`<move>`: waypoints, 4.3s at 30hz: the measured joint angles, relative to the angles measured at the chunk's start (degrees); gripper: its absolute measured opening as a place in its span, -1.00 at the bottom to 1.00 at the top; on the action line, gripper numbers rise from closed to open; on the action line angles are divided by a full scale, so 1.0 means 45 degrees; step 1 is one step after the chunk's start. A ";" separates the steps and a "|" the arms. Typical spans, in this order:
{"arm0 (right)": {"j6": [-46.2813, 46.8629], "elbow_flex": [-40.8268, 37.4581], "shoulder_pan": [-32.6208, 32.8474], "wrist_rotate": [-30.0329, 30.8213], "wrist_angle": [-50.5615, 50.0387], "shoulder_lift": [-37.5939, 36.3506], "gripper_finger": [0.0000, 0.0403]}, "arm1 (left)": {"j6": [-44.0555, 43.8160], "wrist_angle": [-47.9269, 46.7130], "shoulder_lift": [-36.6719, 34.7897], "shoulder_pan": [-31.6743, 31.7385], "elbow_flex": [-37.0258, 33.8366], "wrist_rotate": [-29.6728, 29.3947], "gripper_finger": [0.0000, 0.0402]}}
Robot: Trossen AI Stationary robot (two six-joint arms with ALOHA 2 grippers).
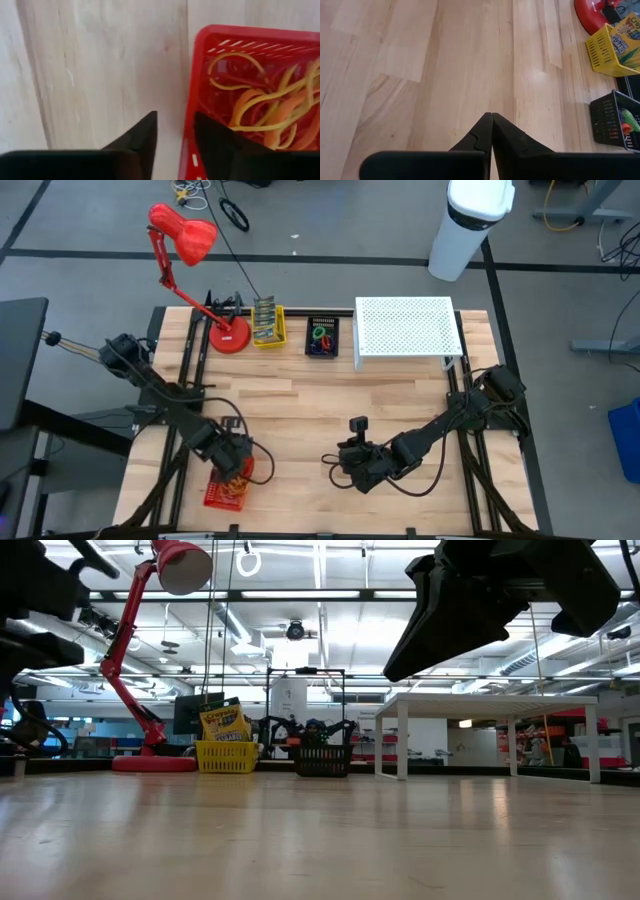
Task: Pick & Place Office Desk Supplies
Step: Put the red bin with the rubber bands onto the white shelf
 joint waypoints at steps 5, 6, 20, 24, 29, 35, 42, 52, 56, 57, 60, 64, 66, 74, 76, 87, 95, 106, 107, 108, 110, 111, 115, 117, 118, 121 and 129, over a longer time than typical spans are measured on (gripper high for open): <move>-0.0005 0.0000 -0.0004 0.0000 -0.0233 0.0000 -0.92 | 0.1433 0.0631 -0.0047 0.0200 -0.0015 -0.0031 -0.80; -0.0003 0.0000 0.0000 0.0005 -0.0413 0.0000 -0.92 | 0.1637 0.0720 -0.0106 0.0340 -0.0015 0.0028 -0.89; 0.2451 -0.0010 0.0821 0.0926 -0.3612 -0.1219 -0.92 | 0.6709 0.4688 -0.0039 0.5615 0.0009 0.0923 -0.92; 0.3307 -0.0011 0.1228 0.1319 -0.4284 -0.1537 -0.98 | 0.8481 0.5944 0.0934 0.7466 0.0612 0.0921 -0.92; 0.3901 -0.0695 0.1341 0.1338 -0.3876 -0.1782 -0.95 | 1.0070 0.6401 0.3107 0.9407 0.2655 0.2257 -0.92; 0.4138 -0.1677 0.1341 0.1127 -0.3165 -0.1885 -0.98 | 1.1153 0.6291 0.5579 1.0404 0.5529 0.3396 -0.91; 0.4182 -0.1904 0.1341 0.1009 -0.2837 -0.1885 -0.96 | 1.1116 0.6150 0.6988 1.0688 0.7409 0.3808 -0.82; 0.4187 -0.1904 0.1336 0.1107 -0.2289 -0.1889 -0.94 | 1.1269 0.5533 0.6993 1.0664 0.7489 0.3791 -0.49; 0.4208 -0.1904 0.1332 0.1159 -0.1617 -0.1885 -0.95 | 1.1730 0.4798 0.6273 1.0648 0.7489 0.3492 -0.36; 0.4322 -0.1904 0.1323 0.1240 -0.1445 -0.1885 -0.94 | 1.1961 0.4329 0.5968 1.0623 0.7489 0.3219 -0.34; 0.4830 -0.1899 0.1224 0.1452 -0.1068 -0.1885 -0.90 | 1.2351 0.3003 0.4881 1.0557 0.7480 0.3001 -0.31; 0.5037 -0.1899 0.1108 0.1494 -0.0674 -0.1885 -0.74 | 1.2564 0.4382 0.3188 1.0392 0.5540 0.5942 -0.43; 0.5037 -0.1899 0.0844 0.1305 -0.0219 -0.1885 -0.64 | 1.2423 0.6190 0.2393 1.0180 0.3736 0.6710 -0.56; 0.2737 -0.1844 -0.0679 -0.1975 0.2144 -0.1880 -0.24 | 1.0600 1.6688 0.0014 0.8758 -0.3272 0.4898 -0.96; 0.2698 -0.1616 -0.0879 -0.2462 0.1822 -0.1864 -0.20 | 1.0289 1.9525 -0.0087 0.8450 -0.4587 0.4173 -0.94; 0.2648 0.1438 -0.1287 -0.3597 -0.2510 0.0720 -0.19 | 0.9100 2.7846 -0.0097 0.8061 -0.8445 0.0867 -0.94; 0.2251 0.2045 -0.1748 -0.3967 -0.3338 0.1493 -0.23 | 0.8961 2.7886 -0.0087 0.8056 -0.8452 0.0962 -0.94; 0.1486 0.2021 -0.1833 -0.3857 -0.3339 0.1654 -0.92 | 0.8761 2.7776 -0.0087 0.8056 -0.8452 0.0937 -0.94; 0.1355 0.2021 -0.1836 -0.3850 -0.3337 0.1656 -0.94 | 0.8738 2.7723 -0.0087 0.8056 -0.8452 0.0937 -0.94; 0.1326 0.2021 -0.1836 -0.3852 -0.3337 0.1655 -0.92 | 0.8715 2.7688 -0.0087 0.8056 -0.8452 0.0933 -0.94; 0.1336 0.2021 -0.1841 -0.3951 -0.3354 0.1651 -0.87 | 0.8668 2.7641 -0.0087 0.8056 -0.8452 0.0933 -0.94; 0.1336 0.2021 -0.1841 -0.3959 -0.3386 0.1651 -0.86 | 0.8668 2.7615 -0.0087 0.8056 -0.8452 0.0936 -0.94; 0.1321 0.2187 -0.1826 -0.3860 -0.3780 0.1639 -0.95 | 0.8668 2.7580 -0.0087 0.8056 -0.8452 0.0933 -0.94; 0.1332 0.2336 -0.1821 -0.3850 -0.4041 0.1637 -0.94 | 0.8664 2.7571 -0.0087 0.8056 -0.8452 0.0935 -0.94; 0.1332 0.2440 -0.1825 -0.3840 -0.4224 0.1637 -0.93 | 0.8664 2.7567 -0.0087 0.8056 -0.8452 0.0934 -0.94; 0.1313 0.2783 -0.1718 -0.3515 -0.4646 0.1637 -0.95 | 0.8625 2.7535 -0.0087 0.8056 -0.8452 0.0937 -0.94; 0.1353 0.3836 -0.1219 -0.2714 -0.6196 0.1632 -0.95 | 0.8571 2.7413 -0.0083 0.8056 -0.8452 0.0937 -0.94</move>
